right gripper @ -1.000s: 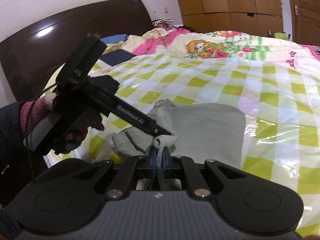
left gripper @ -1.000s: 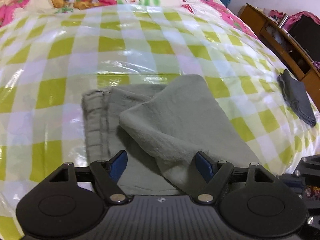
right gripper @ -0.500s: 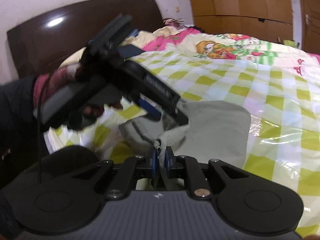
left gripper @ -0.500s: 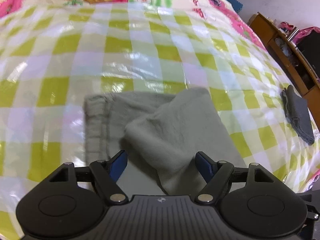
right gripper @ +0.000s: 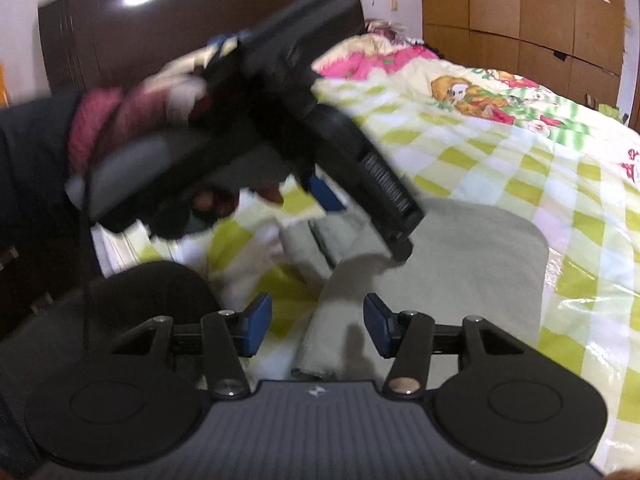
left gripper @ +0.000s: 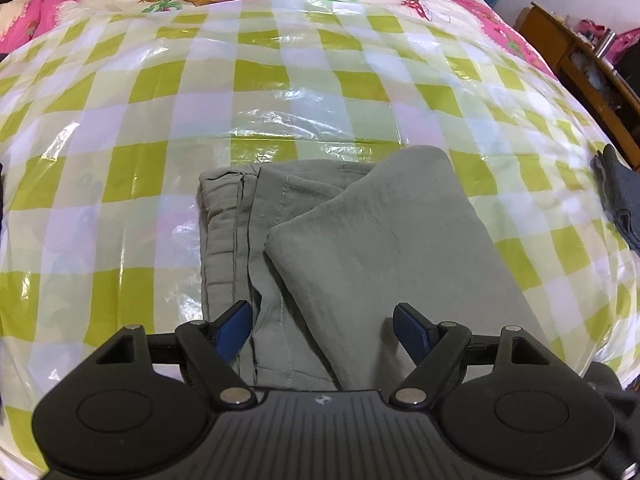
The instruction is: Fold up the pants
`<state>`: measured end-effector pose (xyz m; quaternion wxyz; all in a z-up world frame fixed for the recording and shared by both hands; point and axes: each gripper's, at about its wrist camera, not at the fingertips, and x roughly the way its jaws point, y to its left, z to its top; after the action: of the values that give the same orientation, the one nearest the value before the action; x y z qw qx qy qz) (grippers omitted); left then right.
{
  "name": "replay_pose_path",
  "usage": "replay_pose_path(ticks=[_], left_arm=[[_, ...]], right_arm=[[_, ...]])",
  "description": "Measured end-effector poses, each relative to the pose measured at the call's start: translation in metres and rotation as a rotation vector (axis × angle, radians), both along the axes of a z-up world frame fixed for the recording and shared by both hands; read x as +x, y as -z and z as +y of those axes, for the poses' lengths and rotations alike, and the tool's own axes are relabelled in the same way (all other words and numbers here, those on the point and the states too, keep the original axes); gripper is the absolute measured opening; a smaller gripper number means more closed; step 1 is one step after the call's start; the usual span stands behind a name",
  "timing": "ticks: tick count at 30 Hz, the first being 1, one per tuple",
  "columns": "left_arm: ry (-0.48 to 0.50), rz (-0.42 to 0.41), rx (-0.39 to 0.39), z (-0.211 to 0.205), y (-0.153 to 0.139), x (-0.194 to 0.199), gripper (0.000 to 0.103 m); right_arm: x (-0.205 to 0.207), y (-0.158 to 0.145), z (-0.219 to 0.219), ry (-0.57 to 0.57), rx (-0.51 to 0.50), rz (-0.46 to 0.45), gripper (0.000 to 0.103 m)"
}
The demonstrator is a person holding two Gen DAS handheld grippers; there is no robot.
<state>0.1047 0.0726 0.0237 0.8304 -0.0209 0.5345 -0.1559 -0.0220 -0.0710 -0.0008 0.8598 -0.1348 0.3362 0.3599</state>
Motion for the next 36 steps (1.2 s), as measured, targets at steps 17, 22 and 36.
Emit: replay_pose_path(ticks=[17, 22, 36], left_arm=[[0.002, 0.039, -0.087, -0.002, -0.008, -0.007, 0.09], [-0.012, 0.065, -0.059, -0.006, -0.007, -0.003, 0.09], [-0.016, 0.05, -0.13, -0.006, -0.032, -0.014, 0.09]], right_arm=[[0.017, -0.033, -0.062, 0.186, 0.166, 0.026, 0.009], [0.009, -0.029, -0.062, 0.179, 0.188, 0.042, 0.009], [0.024, -0.045, -0.087, 0.25, 0.308, 0.059, 0.009]])
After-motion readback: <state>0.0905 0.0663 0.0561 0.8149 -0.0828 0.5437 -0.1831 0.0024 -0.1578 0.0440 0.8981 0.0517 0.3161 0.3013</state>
